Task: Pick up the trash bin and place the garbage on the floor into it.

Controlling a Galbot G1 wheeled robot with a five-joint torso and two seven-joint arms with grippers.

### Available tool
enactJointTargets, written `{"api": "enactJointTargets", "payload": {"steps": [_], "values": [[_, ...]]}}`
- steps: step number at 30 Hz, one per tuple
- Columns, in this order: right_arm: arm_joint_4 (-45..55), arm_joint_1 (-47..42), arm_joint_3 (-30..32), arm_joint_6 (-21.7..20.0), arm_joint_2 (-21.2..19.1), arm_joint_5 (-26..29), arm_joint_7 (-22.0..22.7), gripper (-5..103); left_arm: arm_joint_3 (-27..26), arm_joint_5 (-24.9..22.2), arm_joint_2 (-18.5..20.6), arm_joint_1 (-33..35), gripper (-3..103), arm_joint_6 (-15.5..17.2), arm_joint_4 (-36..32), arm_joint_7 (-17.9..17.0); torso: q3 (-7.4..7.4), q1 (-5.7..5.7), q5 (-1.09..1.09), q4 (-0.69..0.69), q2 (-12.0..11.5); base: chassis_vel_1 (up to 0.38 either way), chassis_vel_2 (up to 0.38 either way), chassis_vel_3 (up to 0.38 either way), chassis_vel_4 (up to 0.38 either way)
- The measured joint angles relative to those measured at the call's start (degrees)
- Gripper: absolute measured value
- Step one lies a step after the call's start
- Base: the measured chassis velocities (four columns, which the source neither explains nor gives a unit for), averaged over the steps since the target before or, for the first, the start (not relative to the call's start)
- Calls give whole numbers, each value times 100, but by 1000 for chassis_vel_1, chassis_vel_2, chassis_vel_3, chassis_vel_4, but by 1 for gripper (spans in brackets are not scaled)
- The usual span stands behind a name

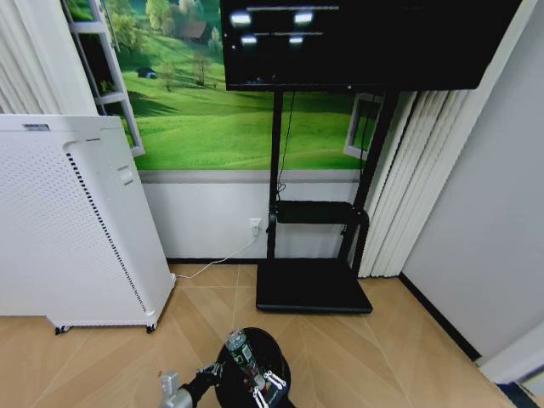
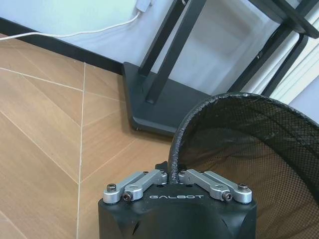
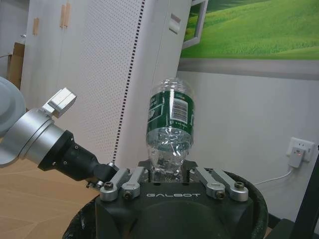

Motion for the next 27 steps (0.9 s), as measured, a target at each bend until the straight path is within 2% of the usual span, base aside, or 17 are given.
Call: {"api": "enactJointTargets", "payload": {"steps": [2,4,5,6,7,8,11,13,14,15,18,19,21,22,25,26,27], "values": [[0,-2,0,6,0,7,5,32,-34,0,4,20,3,-6,-9,7,0,0,0,0,0,0,0,0,0],[6,-37,18,64,-13,38,5,43,-92,-2,4,37,3,-20,-11,12,0,0,-1,1,0,0,0,0,0],[6,-37,18,64,-13,38,5,43,-92,-2,4,37,3,-20,-11,12,0,0,-1,1,0,0,0,0,0],[-5,-71,71,163,23,-38,-23,54,-102,0,-25,12,3,-52,8,7,0,0,-2,-2,0,0,0,0,0],[-56,-120,146,262,89,-202,-55,59,-119,-3,-65,-14,3,-89,63,-61,0,0,-3,-2,0,0,0,0,0],[-56,-120,146,262,89,-202,-55,59,-119,-3,-65,-14,3,-89,63,-61,0,0,-3,-2,0,0,0,0,0],[-74,-205,216,343,89,-191,-2,76,-180,-32,-93,3,3,-106,100,-107,0,0,-4,-2,0,0,0,0,0],[-77,-207,222,348,88,-180,7,76,-191,-47,-104,5,3,-106,98,-114,0,0,-3,-2,0,0,0,0,0],[-78,-214,236,369,76,-138,52,82,-230,-74,-132,14,3,-106,80,-136,0,0,0,-3,0,0,0,0,0],[-78,-214,236,369,76,-138,52,82,-230,-74,-132,14,3,-106,80,-136,0,0,0,-3,0,0,0,0,0],[34,-315,387,470,99,72,216,96,-469,-225,-214,90,3,-112,-13,-314,0,0,7,-7,0,0,0,0,0],[34,-315,387,470,99,72,216,96,-469,-225,-214,90,3,-112,-13,-314,0,0,7,-7,0,0,0,0,0],[137,-368,618,507,86,262,483,99,-674,-341,-271,154,3,-251,-98,-735,0,0,1,-2,0,0,0,0,0],[137,-368,618,507,86,262,483,99,-674,-341,-271,154,3,-251,-98,-735,0,0,1,-2,0,0,0,0,0],[161,-398,1109,560,255,491,876,100,-1269,-810,-318,285,3,-372,-306,-2004,0,0,0,-2,0,0,0,0,0],[161,-398,1109,560,255,491,876,100,-1269,-810,-318,285,3,-372,-306,-2004,0,0,0,-2,0,0,0,0,0],[153,-397,1224,554,310,532,952,100,-1438,-904,-330,338,3,-322,-389,-2235,0,0,1,-2,0,0,0,0,0]]}}
